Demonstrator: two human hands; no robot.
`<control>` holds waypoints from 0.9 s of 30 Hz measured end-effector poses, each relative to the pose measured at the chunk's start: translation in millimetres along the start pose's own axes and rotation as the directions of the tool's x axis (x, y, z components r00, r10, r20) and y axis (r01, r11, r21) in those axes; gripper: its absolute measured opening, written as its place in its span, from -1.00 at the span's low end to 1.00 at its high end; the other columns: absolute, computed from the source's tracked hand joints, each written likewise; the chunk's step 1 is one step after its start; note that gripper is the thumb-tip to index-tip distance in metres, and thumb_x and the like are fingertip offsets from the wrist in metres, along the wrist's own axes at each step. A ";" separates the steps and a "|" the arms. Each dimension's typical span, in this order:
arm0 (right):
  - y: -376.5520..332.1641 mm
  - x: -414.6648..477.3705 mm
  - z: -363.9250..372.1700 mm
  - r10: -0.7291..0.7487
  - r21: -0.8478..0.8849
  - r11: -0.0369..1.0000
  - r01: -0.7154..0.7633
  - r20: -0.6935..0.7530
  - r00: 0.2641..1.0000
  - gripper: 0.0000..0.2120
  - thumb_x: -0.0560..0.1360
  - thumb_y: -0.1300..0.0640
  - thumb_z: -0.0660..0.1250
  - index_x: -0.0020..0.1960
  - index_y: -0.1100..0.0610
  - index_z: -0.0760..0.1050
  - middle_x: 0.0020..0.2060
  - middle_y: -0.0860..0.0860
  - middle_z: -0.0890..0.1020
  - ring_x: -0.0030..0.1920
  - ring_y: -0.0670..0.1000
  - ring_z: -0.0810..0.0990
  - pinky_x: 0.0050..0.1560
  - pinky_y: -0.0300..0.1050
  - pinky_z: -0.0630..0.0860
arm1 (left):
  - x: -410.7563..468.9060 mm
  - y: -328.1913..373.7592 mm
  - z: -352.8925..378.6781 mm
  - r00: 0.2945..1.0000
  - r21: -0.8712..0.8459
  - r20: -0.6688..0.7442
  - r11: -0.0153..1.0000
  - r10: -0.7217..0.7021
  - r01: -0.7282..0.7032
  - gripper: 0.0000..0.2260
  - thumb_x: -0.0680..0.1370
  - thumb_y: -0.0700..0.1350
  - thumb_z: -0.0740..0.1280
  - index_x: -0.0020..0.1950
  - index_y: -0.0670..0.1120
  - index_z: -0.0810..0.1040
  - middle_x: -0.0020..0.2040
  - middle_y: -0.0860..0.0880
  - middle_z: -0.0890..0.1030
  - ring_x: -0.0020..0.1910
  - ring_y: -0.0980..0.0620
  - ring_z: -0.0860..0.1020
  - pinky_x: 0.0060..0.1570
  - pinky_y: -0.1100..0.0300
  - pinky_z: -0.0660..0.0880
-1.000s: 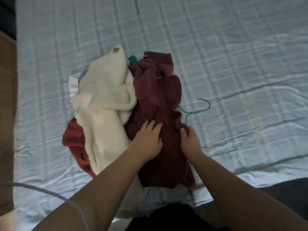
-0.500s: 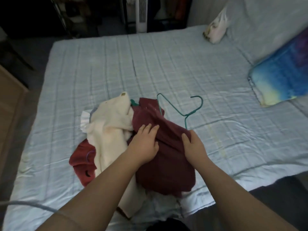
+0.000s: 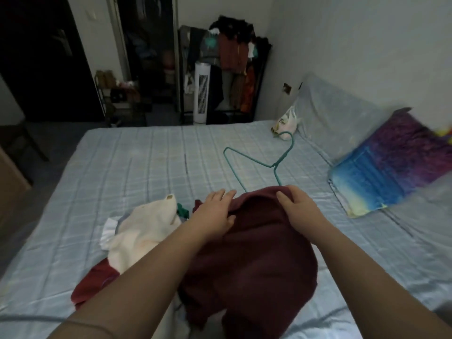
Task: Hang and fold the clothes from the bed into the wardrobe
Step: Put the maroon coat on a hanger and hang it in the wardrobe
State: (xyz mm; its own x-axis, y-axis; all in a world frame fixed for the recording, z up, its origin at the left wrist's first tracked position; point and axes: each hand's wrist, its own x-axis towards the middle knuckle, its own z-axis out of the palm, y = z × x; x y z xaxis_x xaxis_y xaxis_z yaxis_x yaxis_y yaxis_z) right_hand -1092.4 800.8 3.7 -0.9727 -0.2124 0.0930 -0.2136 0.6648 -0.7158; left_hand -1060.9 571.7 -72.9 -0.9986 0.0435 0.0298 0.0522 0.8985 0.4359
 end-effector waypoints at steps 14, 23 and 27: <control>28.0 116.4 -152.2 -0.339 0.000 0.940 0.340 0.082 0.937 -0.91 0.61 -0.01 0.26 -0.06 -0.08 0.50 -0.16 -0.18 0.59 -0.11 -0.25 0.52 -0.09 -0.33 0.36 | 138.8 106.2 -5.8 0.996 -0.320 0.090 0.947 0.020 0.010 -0.42 0.44 -0.01 0.48 0.44 0.10 0.38 0.35 0.03 0.50 0.29 0.01 0.49 0.31 0.01 0.45; 94.6 170.5 -163.9 -0.314 -0.059 0.943 0.328 0.179 0.933 -0.91 0.60 0.03 0.29 -0.09 -0.08 0.48 -0.18 -0.16 0.57 -0.13 -0.23 0.51 -0.12 -0.26 0.34 | 167.3 98.0 9.7 0.993 -0.419 0.059 0.900 -0.100 0.115 -0.80 0.44 -0.10 0.49 -0.05 0.07 0.50 -0.16 0.12 0.61 -0.14 0.08 0.60 -0.24 0.34 0.48; 93.6 173.2 -146.4 -0.352 -0.030 0.934 0.356 0.104 0.930 -0.88 0.58 0.09 0.32 0.06 -0.12 0.49 -0.10 -0.19 0.57 -0.08 -0.18 0.51 -0.11 -0.49 0.30 | 158.6 82.0 -22.7 0.987 -0.405 0.029 0.901 -0.159 0.157 -0.80 0.41 -0.04 0.50 -0.09 0.12 0.50 -0.20 0.13 0.63 -0.21 0.14 0.62 -0.31 0.26 0.51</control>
State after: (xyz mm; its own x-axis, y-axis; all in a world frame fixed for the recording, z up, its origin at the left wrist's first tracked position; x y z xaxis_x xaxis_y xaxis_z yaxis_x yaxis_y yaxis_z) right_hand -1294.0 931.1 54.2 -0.8205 -0.5056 0.2666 -0.5489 0.5666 -0.6146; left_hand -1214.8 642.3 -12.0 -0.9941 -0.0868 -0.0658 -0.1062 0.6389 0.7619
